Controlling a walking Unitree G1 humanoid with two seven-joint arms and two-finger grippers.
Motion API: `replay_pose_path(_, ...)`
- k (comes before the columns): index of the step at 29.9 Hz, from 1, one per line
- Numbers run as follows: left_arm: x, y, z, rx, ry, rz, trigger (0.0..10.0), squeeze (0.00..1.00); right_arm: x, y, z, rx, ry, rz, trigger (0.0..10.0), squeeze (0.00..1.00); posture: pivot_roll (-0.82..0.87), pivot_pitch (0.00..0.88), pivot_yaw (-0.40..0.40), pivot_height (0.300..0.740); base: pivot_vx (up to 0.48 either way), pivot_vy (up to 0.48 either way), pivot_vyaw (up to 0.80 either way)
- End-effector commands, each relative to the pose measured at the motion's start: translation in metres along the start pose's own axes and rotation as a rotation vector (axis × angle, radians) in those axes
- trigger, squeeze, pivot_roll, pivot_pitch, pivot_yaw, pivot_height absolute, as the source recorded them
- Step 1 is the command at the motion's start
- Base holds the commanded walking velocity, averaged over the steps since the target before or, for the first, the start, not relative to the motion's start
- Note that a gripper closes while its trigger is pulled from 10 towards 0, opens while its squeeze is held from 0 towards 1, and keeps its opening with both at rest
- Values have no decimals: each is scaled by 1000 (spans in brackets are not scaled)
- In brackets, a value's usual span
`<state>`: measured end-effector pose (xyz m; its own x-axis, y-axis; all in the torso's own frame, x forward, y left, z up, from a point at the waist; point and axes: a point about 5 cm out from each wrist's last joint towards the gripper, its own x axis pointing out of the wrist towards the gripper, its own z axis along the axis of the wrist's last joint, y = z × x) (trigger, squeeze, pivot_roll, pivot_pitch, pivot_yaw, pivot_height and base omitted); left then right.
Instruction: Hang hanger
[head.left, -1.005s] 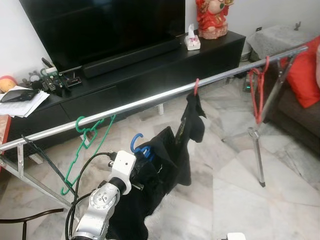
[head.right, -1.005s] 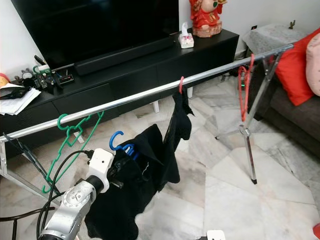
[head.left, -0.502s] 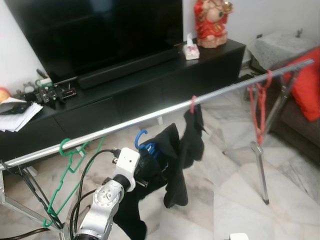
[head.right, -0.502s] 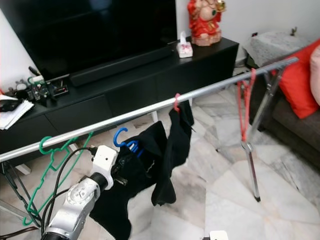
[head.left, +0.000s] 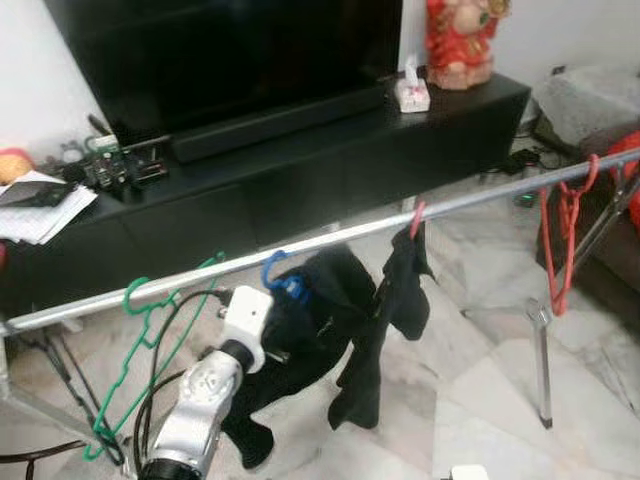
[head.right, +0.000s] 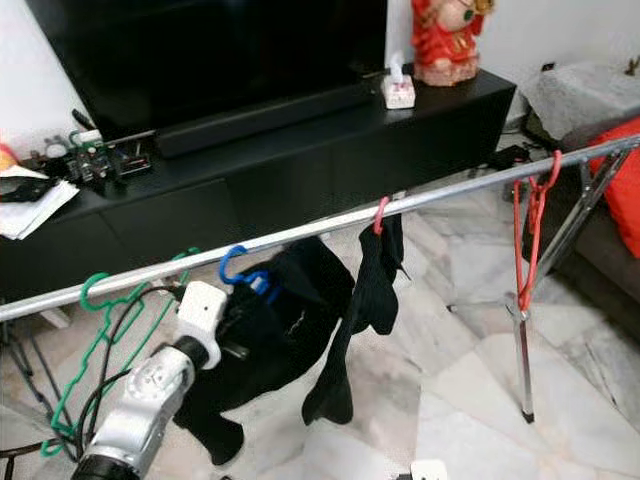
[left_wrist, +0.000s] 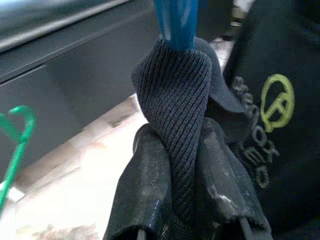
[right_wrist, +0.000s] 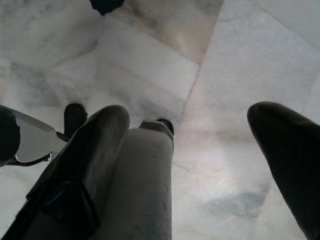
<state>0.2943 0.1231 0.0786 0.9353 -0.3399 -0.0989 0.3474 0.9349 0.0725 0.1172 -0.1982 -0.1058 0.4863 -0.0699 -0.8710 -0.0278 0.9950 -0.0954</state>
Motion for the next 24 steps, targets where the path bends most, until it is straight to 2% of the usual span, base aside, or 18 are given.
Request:
replay_pose_path(1, 10, 2, 13, -22, -45, 41, 10000, 0, -3, 7, -14, 7, 48, 20, 10000, 0, -167, 0, 110, 740, 0, 0, 0)
replay_pose_path(10, 20, 3, 13, -18, -17, 65, 10000, 0, -3, 7, -14, 5, 49, 20, 10000, 0, -174, 0, 112, 740, 0, 0, 0)
replay_pose_path(14, 26, 0, 12, 24, 21, 52, 10000, 0, -3, 7, -14, 6, 49, 18, 10000, 0, -175, 0, 112, 740, 0, 0, 0)
replay_pose_path(15, 32, -1, 14, 37, 35, 64, 10000, 0, -3, 7, -14, 8, 49, 17, 10000, 0, -175, 0, 112, 740, 0, 0, 0)
replay_pose_path(19, 42, -3, 19, 30, 46, 94, 10000, 0, -2, 7, -13, 10, 48, 16, 10000, 0, -186, 0, 115, 740, 0, 0, 0)
replay_pose_path(24, 48, -4, 20, -6, 57, 138, 10000, 0, -2, 7, -13, 16, 45, 13, 10000, 0, -191, 0, 118, 740, 0, 0, 0)
